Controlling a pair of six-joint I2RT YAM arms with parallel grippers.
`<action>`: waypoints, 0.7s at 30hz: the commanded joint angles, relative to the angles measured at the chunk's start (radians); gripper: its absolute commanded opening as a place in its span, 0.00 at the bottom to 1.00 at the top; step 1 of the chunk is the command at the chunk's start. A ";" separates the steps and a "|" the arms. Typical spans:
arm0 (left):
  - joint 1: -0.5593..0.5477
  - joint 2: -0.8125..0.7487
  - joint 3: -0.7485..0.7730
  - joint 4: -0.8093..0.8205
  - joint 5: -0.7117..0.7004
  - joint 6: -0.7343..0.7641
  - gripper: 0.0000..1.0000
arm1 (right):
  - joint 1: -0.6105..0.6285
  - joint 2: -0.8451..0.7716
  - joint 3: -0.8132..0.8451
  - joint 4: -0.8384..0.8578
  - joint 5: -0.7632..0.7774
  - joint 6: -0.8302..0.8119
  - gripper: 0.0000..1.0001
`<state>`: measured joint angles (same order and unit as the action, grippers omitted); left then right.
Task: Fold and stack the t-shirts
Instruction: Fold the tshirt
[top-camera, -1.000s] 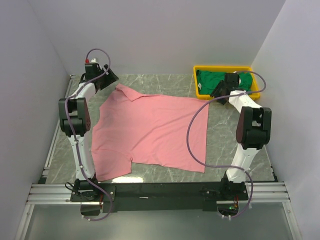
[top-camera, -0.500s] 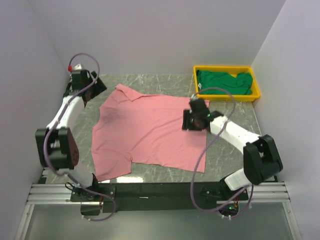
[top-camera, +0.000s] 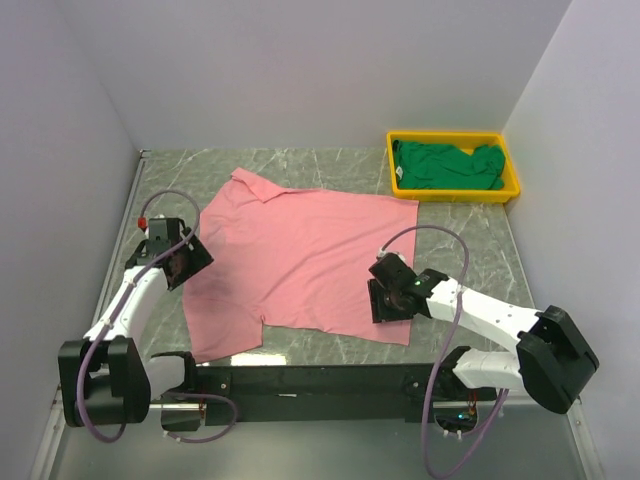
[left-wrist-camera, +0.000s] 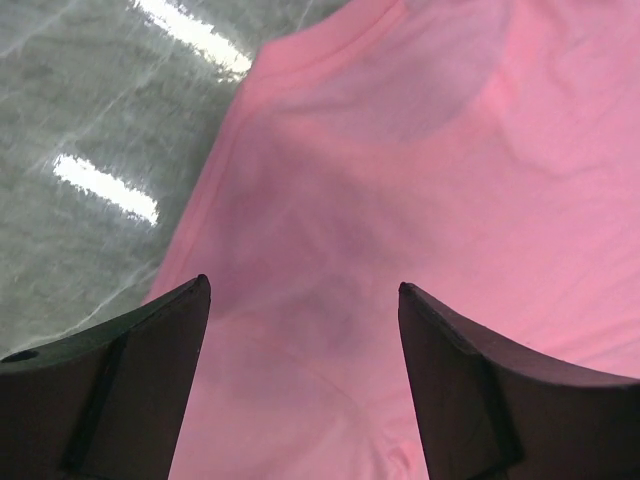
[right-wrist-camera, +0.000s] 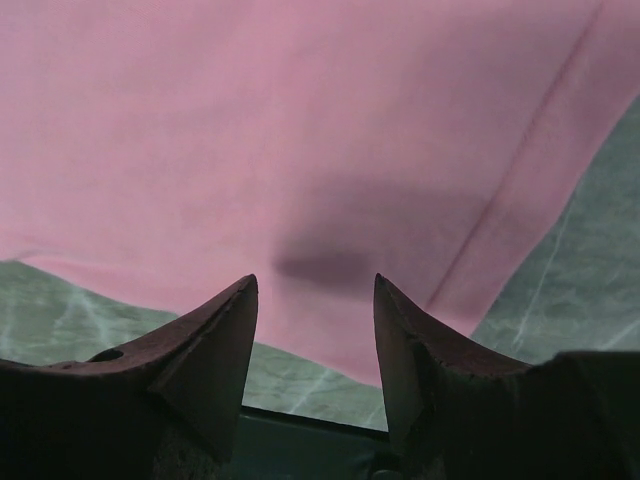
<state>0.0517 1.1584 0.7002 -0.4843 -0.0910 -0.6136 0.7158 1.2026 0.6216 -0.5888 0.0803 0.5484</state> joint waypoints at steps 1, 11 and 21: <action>-0.001 -0.049 -0.022 0.003 -0.024 -0.026 0.81 | 0.004 -0.021 -0.037 0.000 0.029 0.045 0.57; -0.001 -0.025 -0.039 -0.022 -0.036 -0.037 0.80 | 0.013 0.002 -0.079 -0.049 -0.022 0.145 0.56; -0.001 -0.019 -0.027 -0.023 -0.078 -0.015 0.79 | 0.030 -0.012 -0.070 -0.176 0.015 0.240 0.57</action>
<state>0.0517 1.1366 0.6601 -0.5060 -0.1356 -0.6395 0.7330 1.1969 0.5625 -0.6426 0.0776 0.7300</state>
